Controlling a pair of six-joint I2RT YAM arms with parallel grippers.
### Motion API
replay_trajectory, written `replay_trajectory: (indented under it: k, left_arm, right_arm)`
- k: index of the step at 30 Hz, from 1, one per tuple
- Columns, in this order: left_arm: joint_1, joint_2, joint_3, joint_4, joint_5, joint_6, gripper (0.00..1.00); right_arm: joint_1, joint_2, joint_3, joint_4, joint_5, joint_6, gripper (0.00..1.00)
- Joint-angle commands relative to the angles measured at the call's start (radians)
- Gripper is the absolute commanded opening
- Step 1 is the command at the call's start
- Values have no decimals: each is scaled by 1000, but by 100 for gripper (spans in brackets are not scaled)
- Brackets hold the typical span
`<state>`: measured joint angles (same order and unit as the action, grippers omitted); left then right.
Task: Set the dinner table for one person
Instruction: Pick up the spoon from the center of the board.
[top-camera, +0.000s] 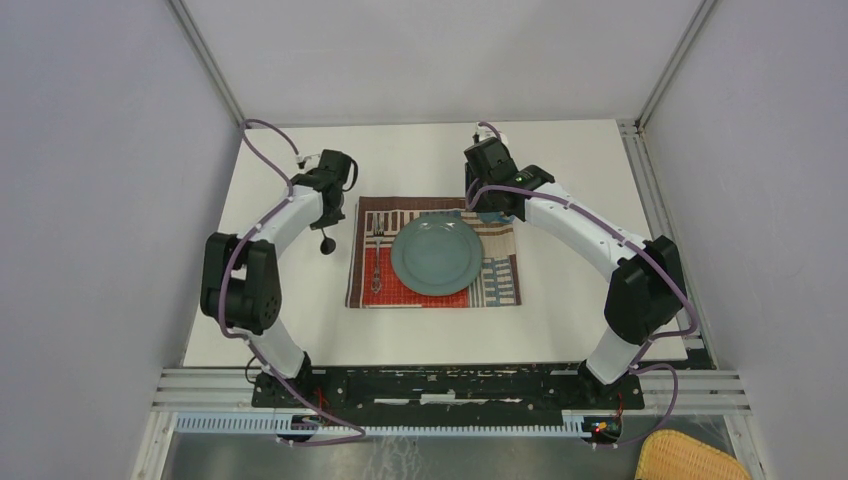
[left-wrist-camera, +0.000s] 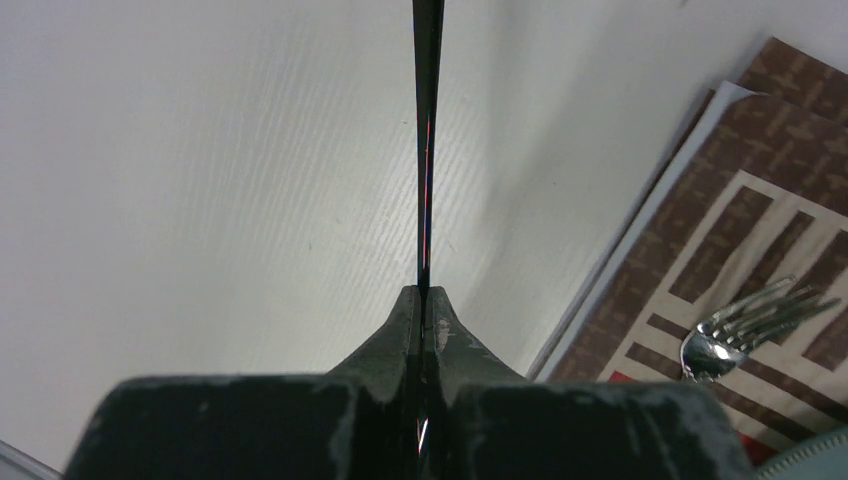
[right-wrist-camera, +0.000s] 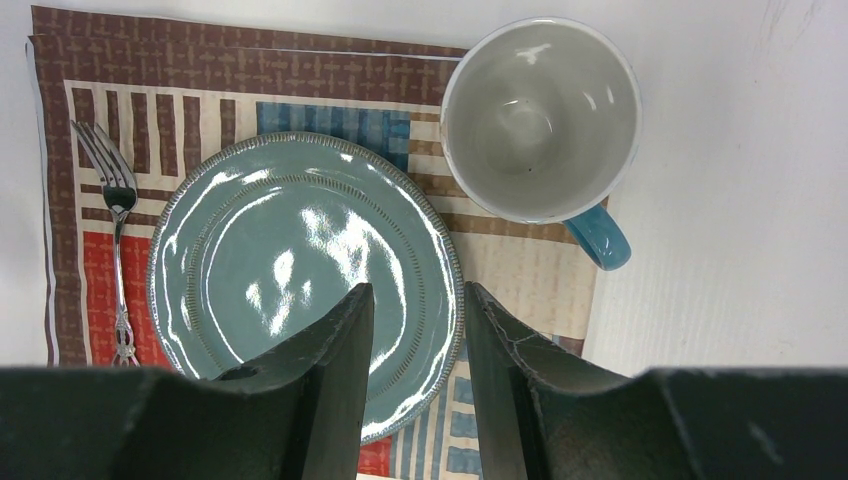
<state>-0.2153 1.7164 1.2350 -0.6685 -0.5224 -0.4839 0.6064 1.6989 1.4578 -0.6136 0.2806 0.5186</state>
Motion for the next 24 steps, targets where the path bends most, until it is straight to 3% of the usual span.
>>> replay_trajectory:
  k: [1, 24]
  left_arm:
    - [-46, -100, 1, -12, -15, 56, 2]
    - [-384, -302, -94, -165, 29, -50, 2]
  right_arm:
    - [-4, -15, 39, 18, 16, -4, 44]
    - [-66, -108, 41, -25, 100, -34, 45]
